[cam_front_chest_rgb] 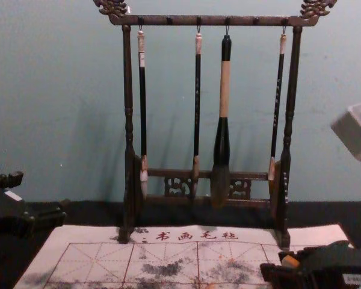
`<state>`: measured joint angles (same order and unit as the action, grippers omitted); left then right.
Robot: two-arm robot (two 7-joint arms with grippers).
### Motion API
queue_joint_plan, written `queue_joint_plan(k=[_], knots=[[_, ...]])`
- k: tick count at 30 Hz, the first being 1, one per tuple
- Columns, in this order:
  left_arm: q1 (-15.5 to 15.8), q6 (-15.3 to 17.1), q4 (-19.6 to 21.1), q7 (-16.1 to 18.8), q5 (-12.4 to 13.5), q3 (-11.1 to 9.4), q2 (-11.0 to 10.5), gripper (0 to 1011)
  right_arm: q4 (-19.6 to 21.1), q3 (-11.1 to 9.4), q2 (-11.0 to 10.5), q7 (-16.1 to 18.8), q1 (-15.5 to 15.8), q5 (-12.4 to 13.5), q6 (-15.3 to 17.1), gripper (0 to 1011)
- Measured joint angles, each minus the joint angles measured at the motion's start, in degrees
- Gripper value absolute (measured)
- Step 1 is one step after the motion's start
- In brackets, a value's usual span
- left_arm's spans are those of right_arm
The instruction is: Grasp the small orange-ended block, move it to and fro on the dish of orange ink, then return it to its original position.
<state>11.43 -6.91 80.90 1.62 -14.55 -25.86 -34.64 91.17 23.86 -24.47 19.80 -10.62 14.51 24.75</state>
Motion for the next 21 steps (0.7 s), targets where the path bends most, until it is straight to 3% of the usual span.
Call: queue_joint_plan(k=[21], knots=[[0.00,0.00,0.00,0.00,0.00,0.00,0.00,1001,0.11,-0.08,-0.01,-0.01,0.05,0.16,-0.14,978]])
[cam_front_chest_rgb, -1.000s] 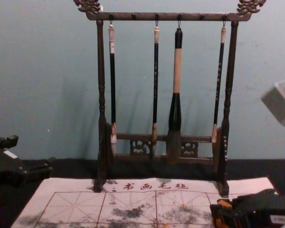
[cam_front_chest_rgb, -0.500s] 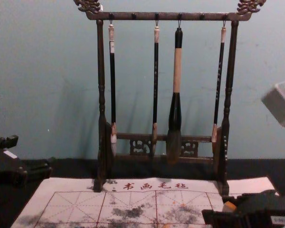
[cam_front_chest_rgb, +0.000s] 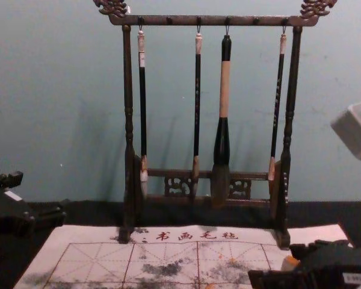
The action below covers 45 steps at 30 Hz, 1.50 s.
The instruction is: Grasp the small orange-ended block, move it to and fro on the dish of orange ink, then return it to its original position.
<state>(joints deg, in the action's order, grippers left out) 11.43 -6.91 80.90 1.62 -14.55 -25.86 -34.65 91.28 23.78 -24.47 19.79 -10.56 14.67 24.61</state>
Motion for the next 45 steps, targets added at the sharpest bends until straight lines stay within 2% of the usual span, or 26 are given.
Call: queue_joint_plan(k=[4,5,7,8,10,11,14,15,17,20,28,45], knots=[[0.00,0.00,0.00,0.00,0.00,0.00,0.00,1001,0.91,-1.15,0.23,0.04,0.79,0.40,-2.67,1000],[0.00,0.00,0.00,0.00,0.00,0.00,0.00,1001,1.61,-2.16,0.57,-0.31,1.55,0.82,-5.09,1000],[0.00,0.00,0.00,0.00,0.00,0.00,0.00,1001,2.09,-3.18,1.04,-0.90,2.26,1.23,-7.64,1000],[0.00,0.00,0.00,0.00,0.00,0.00,0.00,1001,2.52,-4.54,1.82,-2.02,3.15,1.58,-11.02,1000],[0.00,0.00,0.00,0.00,0.00,0.00,0.00,1001,2.65,-5.81,2.83,-3.64,4.06,1.53,-14.57,1000],[0.00,0.00,0.00,0.00,0.00,0.00,0.00,1001,2.30,-6.89,3.99,-5.96,4.80,0.45,-18.93,1000],[0.00,0.00,0.00,0.00,0.00,0.00,0.00,1001,0.47,-8.06,5.67,-9.71,5.44,-2.48,-25.03,1000],[0.00,0.00,0.00,0.00,0.00,0.00,0.00,1002,-1.21,-8.52,6.45,-12.24,5.57,-4.89,-28.45,1000],[0.00,0.00,0.00,0.00,0.00,0.00,0.00,1001,-3.74,-8.93,7.10,-14.53,5.58,-7.37,-30.93,1000],[0.00,0.00,0.00,0.00,0.00,0.00,0.00,1001,-7.08,-9.19,7.42,-16.04,5.72,-9.69,-31.94,1000],[0.00,0.00,0.00,0.00,0.00,0.00,0.00,1001,-10.96,-9.37,7.56,-15.25,6.22,-11.36,-30.57,1000],[0.00,0.00,0.00,0.00,0.00,0.00,0.00,1001,-10.61,-9.34,7.52,-15.36,6.19,-11.38,-30.68,1000]])
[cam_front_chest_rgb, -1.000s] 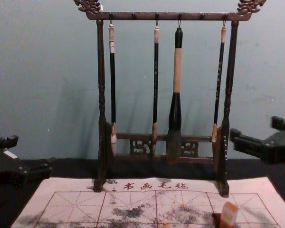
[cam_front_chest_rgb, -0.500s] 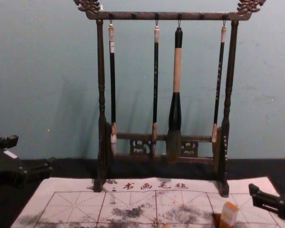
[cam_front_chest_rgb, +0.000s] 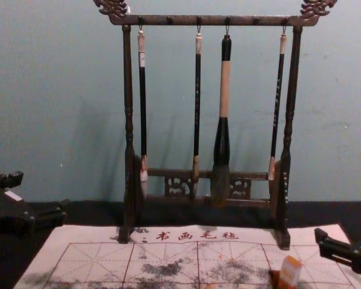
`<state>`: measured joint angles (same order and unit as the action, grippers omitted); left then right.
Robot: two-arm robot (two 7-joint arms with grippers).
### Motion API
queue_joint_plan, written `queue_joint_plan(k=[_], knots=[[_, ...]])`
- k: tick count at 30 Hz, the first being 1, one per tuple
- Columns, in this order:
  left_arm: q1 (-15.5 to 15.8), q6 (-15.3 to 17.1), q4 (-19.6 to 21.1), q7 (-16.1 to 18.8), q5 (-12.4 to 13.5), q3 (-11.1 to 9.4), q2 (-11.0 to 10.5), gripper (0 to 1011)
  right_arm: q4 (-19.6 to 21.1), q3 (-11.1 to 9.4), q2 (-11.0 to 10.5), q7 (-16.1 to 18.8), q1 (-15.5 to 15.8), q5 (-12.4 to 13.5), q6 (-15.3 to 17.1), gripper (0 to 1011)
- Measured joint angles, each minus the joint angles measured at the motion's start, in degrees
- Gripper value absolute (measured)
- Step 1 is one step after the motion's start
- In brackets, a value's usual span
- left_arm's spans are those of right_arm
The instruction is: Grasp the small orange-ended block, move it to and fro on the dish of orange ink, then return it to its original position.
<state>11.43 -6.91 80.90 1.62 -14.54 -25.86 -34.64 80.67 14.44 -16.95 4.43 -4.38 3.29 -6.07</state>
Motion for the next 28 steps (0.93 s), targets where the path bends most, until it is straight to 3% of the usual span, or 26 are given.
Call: queue_joint_plan(k=[28], knots=[[0.00,0.00,0.00,0.00,0.00,0.00,0.00,1001,0.18,0.06,-0.01,-0.12,-0.03,0.01,-0.17,1000]])
